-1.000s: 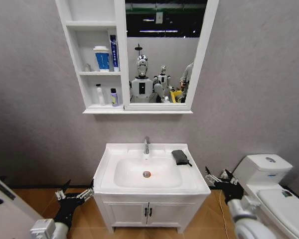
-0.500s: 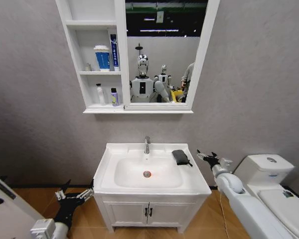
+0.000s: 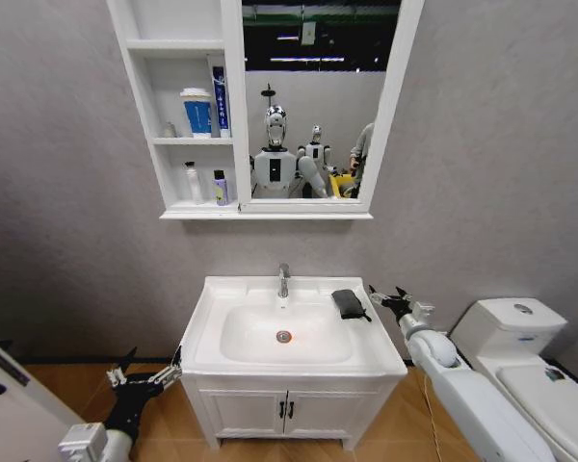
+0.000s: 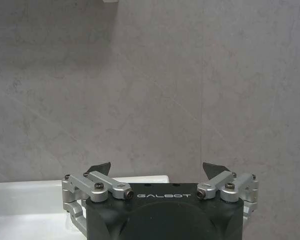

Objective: Move facial cleanser and shampoo from washbasin to cabinet, then wipe washbasin with towel.

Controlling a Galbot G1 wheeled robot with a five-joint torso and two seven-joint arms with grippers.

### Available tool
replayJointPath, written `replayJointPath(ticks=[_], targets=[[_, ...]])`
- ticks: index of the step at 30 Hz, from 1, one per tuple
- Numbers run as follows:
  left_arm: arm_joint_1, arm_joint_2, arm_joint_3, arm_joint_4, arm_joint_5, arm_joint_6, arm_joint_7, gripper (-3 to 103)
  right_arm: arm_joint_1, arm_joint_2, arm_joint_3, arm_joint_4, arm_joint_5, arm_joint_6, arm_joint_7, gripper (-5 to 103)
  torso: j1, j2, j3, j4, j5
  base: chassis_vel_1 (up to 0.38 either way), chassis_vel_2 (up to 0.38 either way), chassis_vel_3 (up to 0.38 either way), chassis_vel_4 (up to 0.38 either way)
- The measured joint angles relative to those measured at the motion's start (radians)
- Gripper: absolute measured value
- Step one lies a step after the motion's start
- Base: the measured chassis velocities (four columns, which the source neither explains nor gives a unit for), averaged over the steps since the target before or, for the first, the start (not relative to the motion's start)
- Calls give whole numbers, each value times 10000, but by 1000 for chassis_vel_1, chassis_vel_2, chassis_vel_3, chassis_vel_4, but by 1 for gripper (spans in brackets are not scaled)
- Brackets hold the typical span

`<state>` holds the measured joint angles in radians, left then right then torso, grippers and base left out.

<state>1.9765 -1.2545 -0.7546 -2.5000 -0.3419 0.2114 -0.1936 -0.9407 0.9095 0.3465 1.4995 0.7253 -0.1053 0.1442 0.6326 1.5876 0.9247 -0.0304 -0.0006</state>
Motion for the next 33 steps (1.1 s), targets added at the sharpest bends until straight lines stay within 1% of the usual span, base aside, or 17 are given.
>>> replayJointPath(ticks=[13,18,26,33], targets=[[0,0,0,0,0,0,0,100,226,199,-379,-220,-19,-68,318,100,-2,1,-1,-1,-1,-29,19,19,-25],[-1,0,0,0,-1,0,0,100,377,376,-633,-238,109,-481,653,100,5,-1,1,1,-1,-58,69,68,-69],[0,0,0,0,-1,-1,0,100,930,602,-1253,-607,161,-850,908,100,-3,0,0,2,-1,-10,13,8,-8],[0,0,0,0,-1,-1,0,100,1109,642,-1417,-919,249,-714,768,100,-3,1,0,1,-1,0,0,0,0]])
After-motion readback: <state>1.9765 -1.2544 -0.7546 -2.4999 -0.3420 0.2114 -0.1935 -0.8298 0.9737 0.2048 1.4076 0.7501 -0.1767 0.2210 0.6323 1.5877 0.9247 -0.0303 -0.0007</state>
